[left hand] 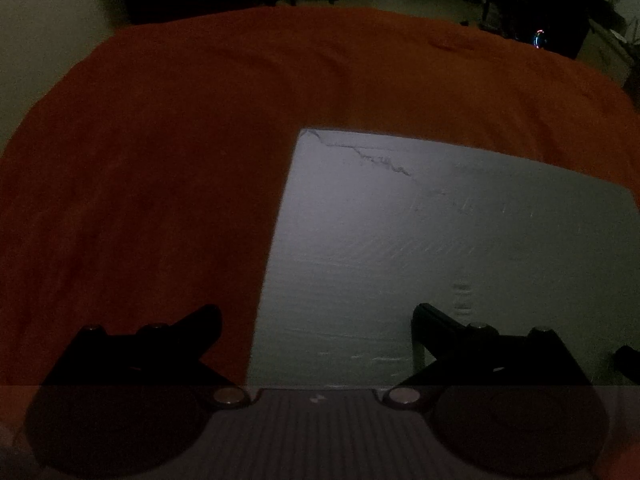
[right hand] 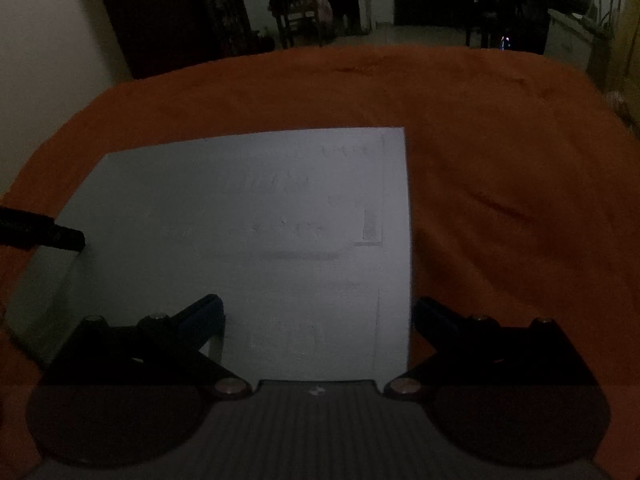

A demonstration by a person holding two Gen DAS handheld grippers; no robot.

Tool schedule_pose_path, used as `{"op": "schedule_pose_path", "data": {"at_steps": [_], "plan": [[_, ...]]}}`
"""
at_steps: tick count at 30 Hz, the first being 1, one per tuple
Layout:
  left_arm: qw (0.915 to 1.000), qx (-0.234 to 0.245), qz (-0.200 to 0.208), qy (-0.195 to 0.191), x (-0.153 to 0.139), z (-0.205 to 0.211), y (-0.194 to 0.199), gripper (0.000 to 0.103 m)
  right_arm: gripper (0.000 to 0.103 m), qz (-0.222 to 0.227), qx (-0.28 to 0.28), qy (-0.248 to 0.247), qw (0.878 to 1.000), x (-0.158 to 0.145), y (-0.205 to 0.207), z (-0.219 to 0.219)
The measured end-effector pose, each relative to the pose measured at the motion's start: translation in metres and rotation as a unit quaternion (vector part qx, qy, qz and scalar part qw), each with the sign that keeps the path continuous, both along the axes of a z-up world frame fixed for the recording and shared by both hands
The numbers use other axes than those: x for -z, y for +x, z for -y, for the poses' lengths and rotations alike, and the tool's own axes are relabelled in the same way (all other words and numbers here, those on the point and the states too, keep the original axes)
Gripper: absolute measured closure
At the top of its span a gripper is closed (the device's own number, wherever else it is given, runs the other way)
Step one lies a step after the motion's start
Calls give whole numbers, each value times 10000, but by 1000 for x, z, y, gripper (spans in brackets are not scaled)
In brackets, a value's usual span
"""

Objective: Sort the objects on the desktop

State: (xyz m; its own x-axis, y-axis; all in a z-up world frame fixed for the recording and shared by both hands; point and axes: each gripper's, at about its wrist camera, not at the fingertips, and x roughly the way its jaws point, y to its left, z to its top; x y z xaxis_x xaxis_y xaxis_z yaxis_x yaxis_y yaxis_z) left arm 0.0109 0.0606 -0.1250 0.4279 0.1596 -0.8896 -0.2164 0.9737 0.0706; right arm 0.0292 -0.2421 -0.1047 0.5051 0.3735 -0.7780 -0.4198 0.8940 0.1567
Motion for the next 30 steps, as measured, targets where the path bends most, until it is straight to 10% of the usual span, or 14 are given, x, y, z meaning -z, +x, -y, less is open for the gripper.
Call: {"op": "schedule_pose_path", "data": {"at_steps": [15,20,30], "plan": [[9972,72,-680,319,-14,29,24,0,0,217,443,-274,9984,-52,15,3],[9928,443,-138,1100,-84,71,14,0,0,378,435,168,9982,-113,40,-1],[9860,995,1167,652,-208,100,-20,0,0,1173,376,-151,9923,-252,35,-51]]}}
